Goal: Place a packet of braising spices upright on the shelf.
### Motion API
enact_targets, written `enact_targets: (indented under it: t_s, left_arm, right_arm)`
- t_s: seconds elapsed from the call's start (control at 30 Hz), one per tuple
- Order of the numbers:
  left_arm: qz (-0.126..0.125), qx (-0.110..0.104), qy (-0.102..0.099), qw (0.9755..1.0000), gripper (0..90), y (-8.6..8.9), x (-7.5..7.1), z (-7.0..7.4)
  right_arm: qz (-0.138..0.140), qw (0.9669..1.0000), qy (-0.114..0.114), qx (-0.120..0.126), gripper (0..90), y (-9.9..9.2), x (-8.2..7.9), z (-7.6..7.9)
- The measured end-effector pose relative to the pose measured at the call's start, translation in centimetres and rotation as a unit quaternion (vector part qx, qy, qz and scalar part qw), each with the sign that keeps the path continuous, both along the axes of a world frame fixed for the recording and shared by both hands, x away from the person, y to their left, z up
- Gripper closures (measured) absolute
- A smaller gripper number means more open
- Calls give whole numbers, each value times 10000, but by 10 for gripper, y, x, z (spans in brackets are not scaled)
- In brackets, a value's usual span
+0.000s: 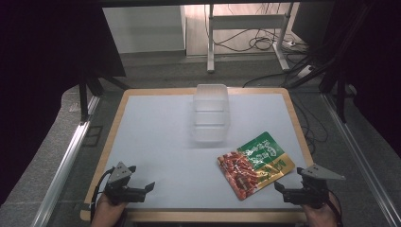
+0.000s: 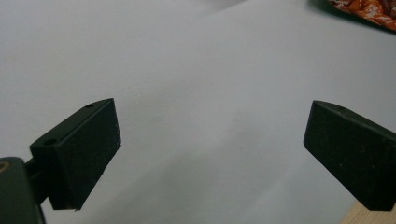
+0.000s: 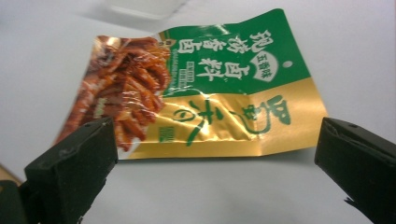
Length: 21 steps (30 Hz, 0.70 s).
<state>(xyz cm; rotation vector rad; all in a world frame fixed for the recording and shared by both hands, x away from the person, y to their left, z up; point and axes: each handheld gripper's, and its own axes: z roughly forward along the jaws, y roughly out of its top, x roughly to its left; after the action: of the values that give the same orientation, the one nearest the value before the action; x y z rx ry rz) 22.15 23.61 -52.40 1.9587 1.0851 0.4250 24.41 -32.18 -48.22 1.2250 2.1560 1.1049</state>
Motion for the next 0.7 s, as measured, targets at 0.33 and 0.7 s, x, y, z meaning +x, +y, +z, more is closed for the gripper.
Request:
enact_targets:
  t_s: [0.33,0.7]
  left_arm:
    - [-16,15,-16,10000,35,0,0,0]
    - [-39,4,-29,10000,29,0,-1,0]
  right_arm:
    - [-240,9988,39,418,0,-16,4,-6]
    - [-217,9995,29,234,0,-12,6,-7]
